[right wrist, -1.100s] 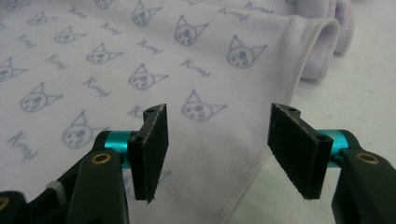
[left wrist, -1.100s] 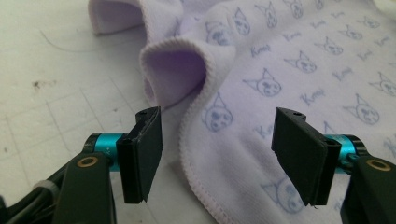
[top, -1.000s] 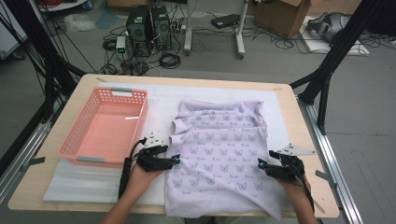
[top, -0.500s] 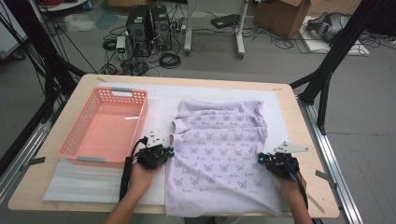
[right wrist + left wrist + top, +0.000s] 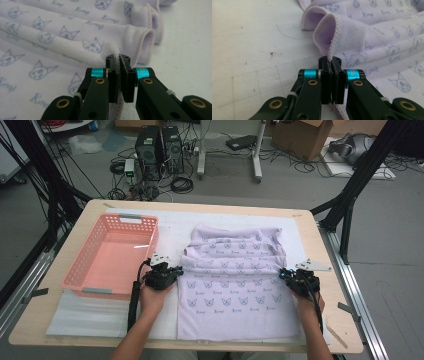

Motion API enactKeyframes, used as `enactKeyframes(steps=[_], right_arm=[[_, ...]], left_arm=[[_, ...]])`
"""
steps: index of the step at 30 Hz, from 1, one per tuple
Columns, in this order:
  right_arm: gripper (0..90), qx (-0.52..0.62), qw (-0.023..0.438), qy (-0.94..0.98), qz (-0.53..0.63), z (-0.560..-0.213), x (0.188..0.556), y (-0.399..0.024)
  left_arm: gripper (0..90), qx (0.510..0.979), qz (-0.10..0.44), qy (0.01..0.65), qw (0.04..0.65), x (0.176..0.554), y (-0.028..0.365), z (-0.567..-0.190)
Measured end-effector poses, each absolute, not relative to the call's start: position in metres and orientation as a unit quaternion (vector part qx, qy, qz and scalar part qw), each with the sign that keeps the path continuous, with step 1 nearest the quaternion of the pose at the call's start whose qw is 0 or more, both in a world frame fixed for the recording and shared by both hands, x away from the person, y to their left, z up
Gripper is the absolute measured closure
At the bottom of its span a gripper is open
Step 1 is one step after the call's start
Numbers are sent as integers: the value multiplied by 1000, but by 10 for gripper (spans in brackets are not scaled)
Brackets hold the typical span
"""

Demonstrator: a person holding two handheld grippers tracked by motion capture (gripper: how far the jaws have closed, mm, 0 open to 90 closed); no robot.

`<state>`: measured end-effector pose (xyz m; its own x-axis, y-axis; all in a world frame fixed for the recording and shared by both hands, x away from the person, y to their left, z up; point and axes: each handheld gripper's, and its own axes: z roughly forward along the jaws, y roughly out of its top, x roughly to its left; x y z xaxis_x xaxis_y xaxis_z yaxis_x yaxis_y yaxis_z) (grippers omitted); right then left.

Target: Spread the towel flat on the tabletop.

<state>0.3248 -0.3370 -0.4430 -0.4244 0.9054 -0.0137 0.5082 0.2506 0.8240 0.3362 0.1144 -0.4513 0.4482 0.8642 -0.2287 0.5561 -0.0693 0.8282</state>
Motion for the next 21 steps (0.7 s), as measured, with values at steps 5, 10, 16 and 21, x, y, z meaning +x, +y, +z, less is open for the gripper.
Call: enactKeyframes(steps=[5, 10, 16, 21], right_arm=[[684, 480, 248, 744, 393, -444, 321, -334], [602, 460, 248, 747, 412, -438, 301, -335], [549, 450, 235, 762, 403, -439, 280, -341], [541, 443, 215, 770, 405, -442, 262, -347]], left_arm=[[645, 725, 143, 484, 468, 332, 113, -451], [462, 742, 129, 467, 464, 317, 113, -451], [444, 755, 106, 453, 462, 298, 121, -452], [442, 755, 92, 447, 470, 285, 122, -452]])
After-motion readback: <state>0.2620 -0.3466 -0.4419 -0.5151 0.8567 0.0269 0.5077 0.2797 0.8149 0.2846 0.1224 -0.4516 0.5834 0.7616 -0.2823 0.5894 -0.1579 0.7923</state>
